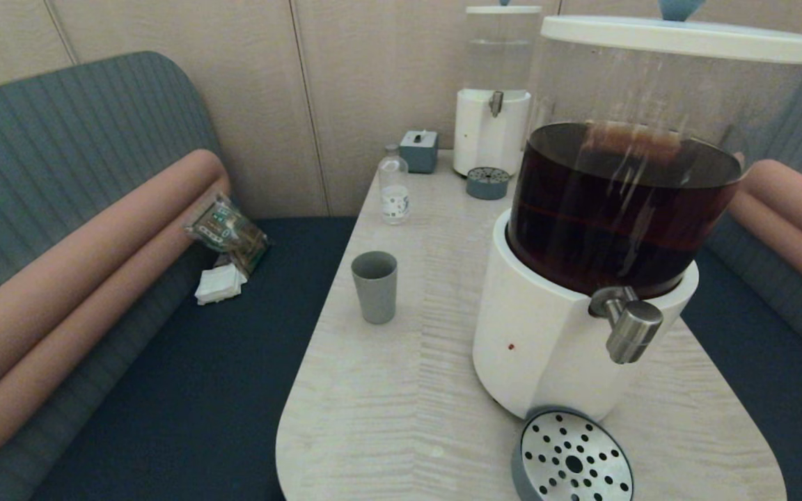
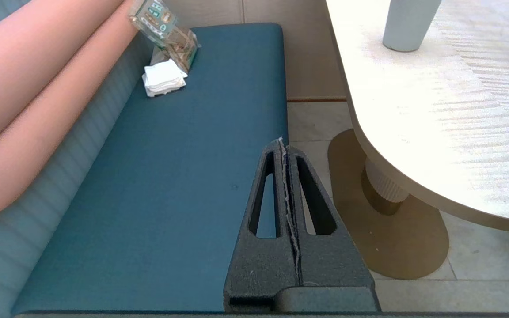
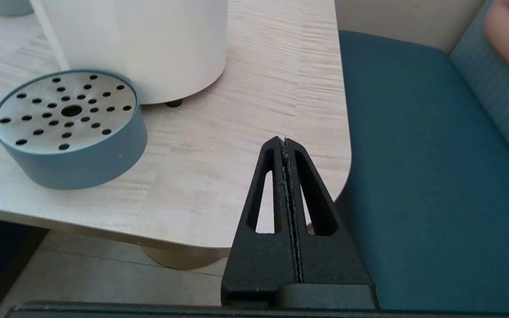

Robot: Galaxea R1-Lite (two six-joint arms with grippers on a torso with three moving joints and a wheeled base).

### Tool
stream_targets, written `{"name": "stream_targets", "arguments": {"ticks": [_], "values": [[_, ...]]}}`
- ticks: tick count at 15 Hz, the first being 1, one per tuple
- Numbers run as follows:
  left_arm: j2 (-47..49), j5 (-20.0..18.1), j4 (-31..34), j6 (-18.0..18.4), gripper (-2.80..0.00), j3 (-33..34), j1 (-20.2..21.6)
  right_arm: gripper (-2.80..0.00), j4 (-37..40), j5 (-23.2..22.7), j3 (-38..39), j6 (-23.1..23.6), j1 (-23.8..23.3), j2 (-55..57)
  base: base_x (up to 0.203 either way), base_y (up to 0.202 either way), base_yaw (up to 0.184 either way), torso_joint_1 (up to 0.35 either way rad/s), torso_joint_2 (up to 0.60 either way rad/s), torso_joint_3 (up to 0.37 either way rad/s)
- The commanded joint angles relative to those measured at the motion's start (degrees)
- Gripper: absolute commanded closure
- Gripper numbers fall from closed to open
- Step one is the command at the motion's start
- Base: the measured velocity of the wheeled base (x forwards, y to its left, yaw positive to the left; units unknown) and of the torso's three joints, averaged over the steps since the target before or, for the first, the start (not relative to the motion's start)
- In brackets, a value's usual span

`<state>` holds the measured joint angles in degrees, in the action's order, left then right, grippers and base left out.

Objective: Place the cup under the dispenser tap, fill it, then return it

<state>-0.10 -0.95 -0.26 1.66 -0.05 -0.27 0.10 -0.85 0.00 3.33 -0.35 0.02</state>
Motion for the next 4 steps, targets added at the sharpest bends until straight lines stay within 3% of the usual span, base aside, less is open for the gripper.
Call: {"name": "stream_targets", "arguments": {"ticks": [1, 4], "values": [[0.1, 0.0, 0.0, 0.0, 0.0, 0.0, 0.0, 0.0, 0.0, 0.2, 0.5, -0.4, 0.0, -0.1, 0.0, 0.0, 0.0, 0.0, 0.0, 0.0], [0.1, 0.0, 0.0, 0.0, 0.0, 0.0, 0.0, 0.0, 0.1, 0.2, 0.5, -0.5, 0.0, -0.2, 0.0, 0.0, 0.0, 0.0, 0.0, 0.0]]}}
